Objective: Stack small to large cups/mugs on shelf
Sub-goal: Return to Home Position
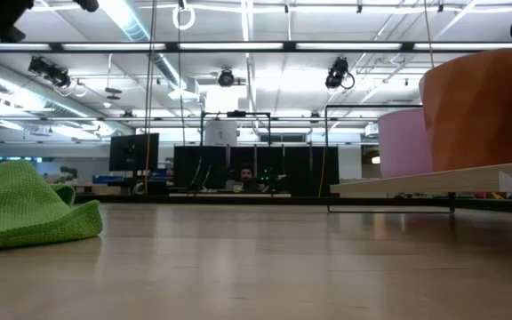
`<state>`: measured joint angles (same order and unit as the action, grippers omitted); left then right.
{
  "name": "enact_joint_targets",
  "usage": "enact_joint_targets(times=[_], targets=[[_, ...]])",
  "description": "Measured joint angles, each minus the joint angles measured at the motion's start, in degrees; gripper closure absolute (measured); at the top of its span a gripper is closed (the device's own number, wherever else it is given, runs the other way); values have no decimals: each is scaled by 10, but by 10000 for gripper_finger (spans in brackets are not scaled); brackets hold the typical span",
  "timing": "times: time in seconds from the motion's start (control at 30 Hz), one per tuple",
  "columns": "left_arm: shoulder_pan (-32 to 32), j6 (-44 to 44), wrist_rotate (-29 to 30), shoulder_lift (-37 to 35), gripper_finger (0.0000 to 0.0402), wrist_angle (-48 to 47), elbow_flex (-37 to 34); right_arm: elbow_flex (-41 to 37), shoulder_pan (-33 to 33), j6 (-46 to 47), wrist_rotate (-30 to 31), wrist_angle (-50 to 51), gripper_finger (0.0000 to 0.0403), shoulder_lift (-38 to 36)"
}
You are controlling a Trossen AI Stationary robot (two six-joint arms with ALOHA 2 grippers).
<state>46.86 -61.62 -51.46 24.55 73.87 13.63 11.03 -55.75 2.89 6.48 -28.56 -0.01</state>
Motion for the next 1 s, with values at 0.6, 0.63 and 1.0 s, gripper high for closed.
enact_joint_targets(times=[0.6, 0.63, 1.0], targets=[[0, 64, 18, -158, 371, -255, 0, 0, 0, 4, -8, 2, 319, 0], [0, 65, 18, -166, 370, -279, 0, 0, 0, 4, -10, 2, 319, 0], [0, 99, 33, -232, 371, -439, 0, 0, 0, 5, -15, 3, 319, 0]])
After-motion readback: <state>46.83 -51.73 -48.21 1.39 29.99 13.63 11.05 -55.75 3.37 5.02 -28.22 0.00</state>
